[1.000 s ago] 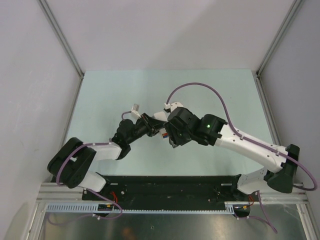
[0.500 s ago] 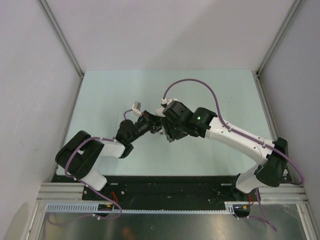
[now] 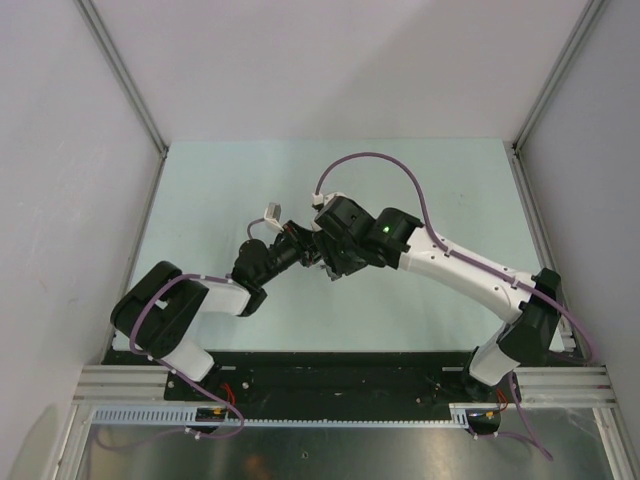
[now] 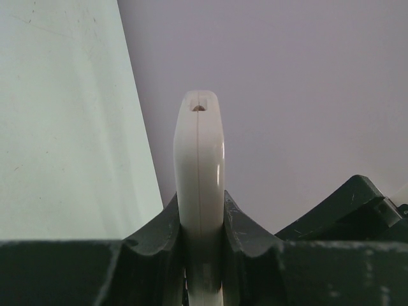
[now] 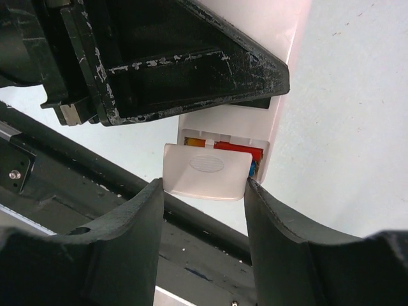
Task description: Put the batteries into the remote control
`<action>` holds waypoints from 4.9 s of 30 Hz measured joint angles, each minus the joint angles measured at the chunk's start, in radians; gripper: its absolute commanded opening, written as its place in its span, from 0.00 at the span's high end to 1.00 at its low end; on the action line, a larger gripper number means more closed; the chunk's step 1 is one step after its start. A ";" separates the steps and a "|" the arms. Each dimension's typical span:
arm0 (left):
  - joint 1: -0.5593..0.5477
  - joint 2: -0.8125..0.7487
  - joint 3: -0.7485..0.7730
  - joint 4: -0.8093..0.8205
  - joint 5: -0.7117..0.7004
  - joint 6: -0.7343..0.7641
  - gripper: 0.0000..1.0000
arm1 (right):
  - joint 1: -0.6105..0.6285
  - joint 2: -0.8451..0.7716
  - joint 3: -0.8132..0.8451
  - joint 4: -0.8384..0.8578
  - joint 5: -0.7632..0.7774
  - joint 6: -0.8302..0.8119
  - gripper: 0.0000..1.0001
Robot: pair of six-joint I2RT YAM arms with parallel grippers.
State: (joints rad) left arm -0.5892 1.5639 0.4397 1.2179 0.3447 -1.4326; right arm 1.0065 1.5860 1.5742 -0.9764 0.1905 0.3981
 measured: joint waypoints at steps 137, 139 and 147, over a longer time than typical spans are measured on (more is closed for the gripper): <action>-0.015 -0.089 -0.002 -0.180 -0.026 0.044 1.00 | -0.059 0.089 0.101 -0.107 -0.076 0.011 0.93; -0.015 -0.087 -0.002 -0.175 -0.026 0.044 1.00 | -0.057 0.091 0.104 -0.111 -0.076 0.011 0.92; -0.015 -0.084 -0.002 -0.169 -0.026 0.043 1.00 | -0.057 0.091 0.104 -0.112 -0.076 0.011 0.85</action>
State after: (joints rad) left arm -0.6044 1.4796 0.4374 1.0485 0.3187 -1.3891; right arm 0.9497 1.6772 1.6783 -1.0885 0.1146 0.4095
